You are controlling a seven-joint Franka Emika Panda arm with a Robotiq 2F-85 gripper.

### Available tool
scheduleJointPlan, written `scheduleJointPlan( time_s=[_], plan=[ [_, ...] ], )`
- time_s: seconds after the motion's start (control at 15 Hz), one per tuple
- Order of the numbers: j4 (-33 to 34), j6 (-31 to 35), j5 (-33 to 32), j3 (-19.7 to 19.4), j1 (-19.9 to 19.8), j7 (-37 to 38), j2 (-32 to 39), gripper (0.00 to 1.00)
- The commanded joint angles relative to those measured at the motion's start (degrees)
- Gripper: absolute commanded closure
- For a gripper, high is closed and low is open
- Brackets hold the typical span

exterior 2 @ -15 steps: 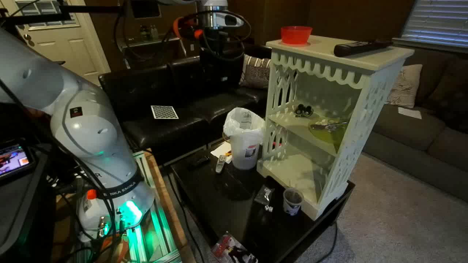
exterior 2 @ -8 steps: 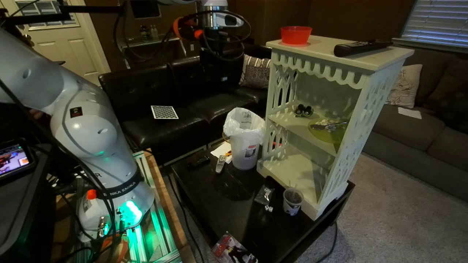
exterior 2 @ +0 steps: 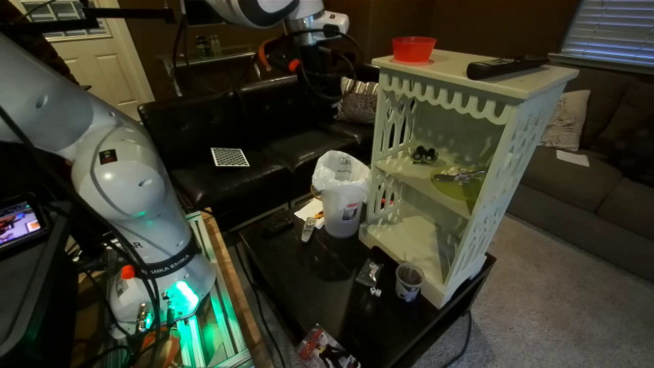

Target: Remove the car from the top shelf and place it on top of the shelf.

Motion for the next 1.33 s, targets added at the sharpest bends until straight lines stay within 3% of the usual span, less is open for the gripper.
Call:
scheduleJointPlan(
  time_s=[0.0,0.13,0.2,0.27,0.6,0.8,1.0,1.07,1.27],
  plan=[
    [-5.11,15.81,4.45,-3.71,0.53,-1.93,2.14,0.0],
    [-8.02,25.02,4.68,-5.36,-0.27,-2.55,5.97,0.0],
    [-8.82,26.45,3.7,-5.49,-1.0,-1.98,10.24,0.0],
    [-7.11,21.26,2.81,-4.66,-0.77,-1.08,4.85,0.0],
    [-9.05,26.13,2.79,-5.37,-1.24,-1.2,10.65,0.0],
    [-9.38,42.29,1.67,-6.56,-1.71,-4.47,14.98,0.0],
    [-8.37,56.68,2.93,-11.17,1.6,-9.85,20.36,0.0],
    [-8.04,61.49,3.0,-13.88,4.57,-10.74,23.16,0.0],
    [-7.82,74.98,-3.49,-18.56,8.83,-6.33,32.79,0.0]
  ],
)
